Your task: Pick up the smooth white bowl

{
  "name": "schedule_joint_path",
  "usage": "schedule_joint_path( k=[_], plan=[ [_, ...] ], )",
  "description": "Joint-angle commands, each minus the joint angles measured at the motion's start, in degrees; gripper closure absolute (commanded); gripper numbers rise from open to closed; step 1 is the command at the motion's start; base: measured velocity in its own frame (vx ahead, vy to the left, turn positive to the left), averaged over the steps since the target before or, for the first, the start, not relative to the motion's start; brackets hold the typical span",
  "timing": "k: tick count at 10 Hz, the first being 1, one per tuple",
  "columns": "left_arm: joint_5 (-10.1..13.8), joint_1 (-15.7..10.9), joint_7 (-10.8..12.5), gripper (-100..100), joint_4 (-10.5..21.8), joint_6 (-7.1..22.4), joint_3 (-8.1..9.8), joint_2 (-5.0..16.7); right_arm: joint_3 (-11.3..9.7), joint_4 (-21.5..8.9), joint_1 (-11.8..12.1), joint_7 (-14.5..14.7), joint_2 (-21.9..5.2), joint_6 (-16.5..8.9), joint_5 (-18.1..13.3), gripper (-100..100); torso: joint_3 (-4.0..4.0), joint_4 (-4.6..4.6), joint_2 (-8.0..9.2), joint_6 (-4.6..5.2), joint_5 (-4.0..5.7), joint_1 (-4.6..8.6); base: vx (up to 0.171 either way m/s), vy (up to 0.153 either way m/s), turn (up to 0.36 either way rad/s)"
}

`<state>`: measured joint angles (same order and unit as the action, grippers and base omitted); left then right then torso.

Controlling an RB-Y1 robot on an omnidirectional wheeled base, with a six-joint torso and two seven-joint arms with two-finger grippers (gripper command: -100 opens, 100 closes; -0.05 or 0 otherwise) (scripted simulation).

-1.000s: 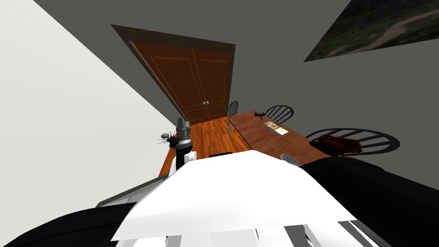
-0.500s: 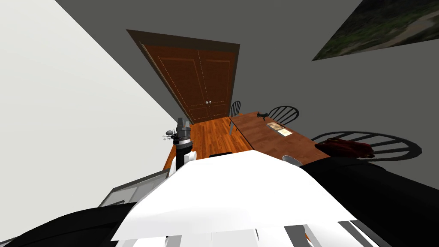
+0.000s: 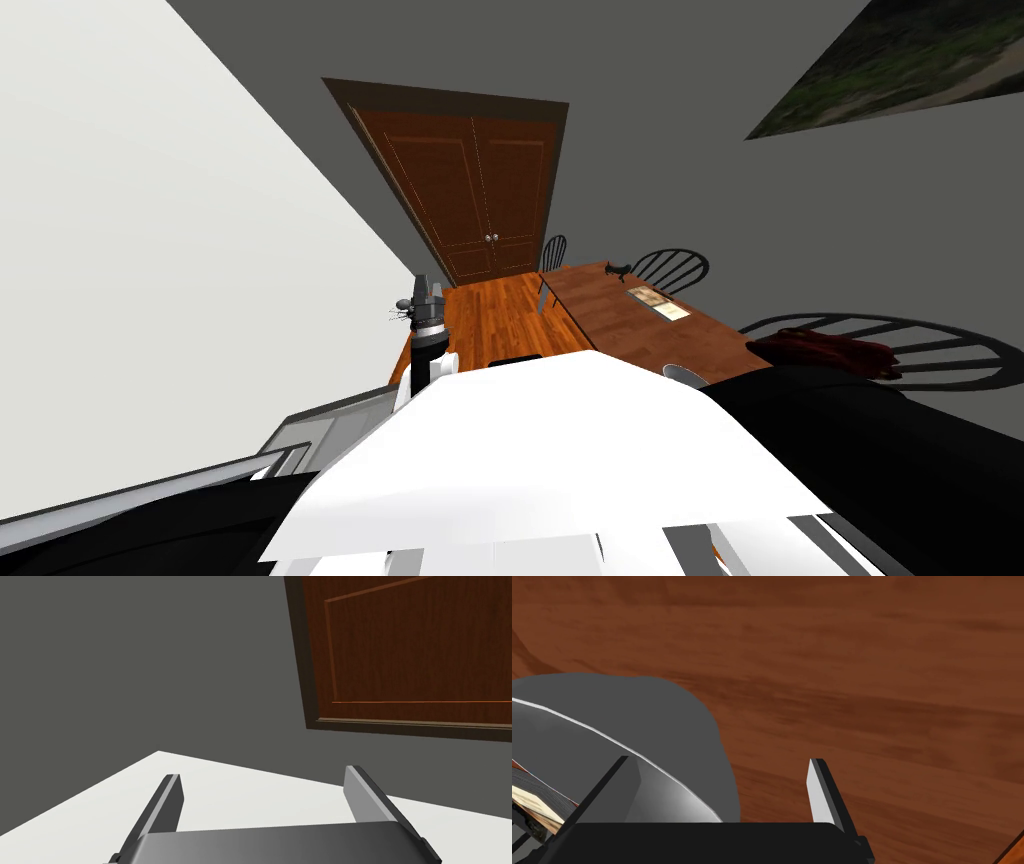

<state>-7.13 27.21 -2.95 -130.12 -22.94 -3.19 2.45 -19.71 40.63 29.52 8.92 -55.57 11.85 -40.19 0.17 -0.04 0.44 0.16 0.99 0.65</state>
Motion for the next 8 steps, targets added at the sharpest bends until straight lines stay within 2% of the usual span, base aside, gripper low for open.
schedule_joint_path(
  k=[1,2,4,5,6,8],
  plan=[
    [0.0,0.0,0.0,0,0.0,0.0,0.0,0.0,-2.86,-2.86,-1.12,2.46,-0.87,-0.55,2.86,-100,0.0,0.0,0.0,0.0,0.0,0.0,-0.092,0.05,0.225],
    [0.0,0.01,0.0,0,0.0,0.0,0.0,0.0,-2.96,-2.24,-1.12,2.46,-0.87,-0.55,4.82,-100,0.07,0.02,0.13,0.09,-0.02,-0.05,-0.051,0.022,-0.017],
    [0.0,0.02,0.0,0,0.0,0.0,0.01,0.0,-2.96,-2.86,-1.12,2.46,-0.87,-0.55,8.3,-100,-0.02,-0.01,-0.05,0.11,0.03,0.1,-0.002,0.001,-0.022],
    [0.0,0.02,0.0,0,0.0,0.0,0.01,0.01,-5.88,-5.74,-3.12,5.29,-2.6,-1.73,10.02,-100,-0.07,-0.02,-0.14,0.1,0.04,0.14,-0.062,0.033,0.27],
    [0.0,0.0,0.0,0,0.0,0.0,0.0,0.0,-7.3,-6.48,-3.12,6.27,-2.6,-1.73,11.88,-100,0.0,0.0,0.01,0.01,0.0,0.04,-0.085,0.054,0.2],
    [0.0,0.02,0.0,0,0.0,0.0,0.01,0.0,-7.3,-7.02,-3.12,6.27,-2.6,-1.73,15.41,-100,0.04,0.02,0.05,0.13,0.0,0.0,-0.029,0.021,-0.009]
  ],
)
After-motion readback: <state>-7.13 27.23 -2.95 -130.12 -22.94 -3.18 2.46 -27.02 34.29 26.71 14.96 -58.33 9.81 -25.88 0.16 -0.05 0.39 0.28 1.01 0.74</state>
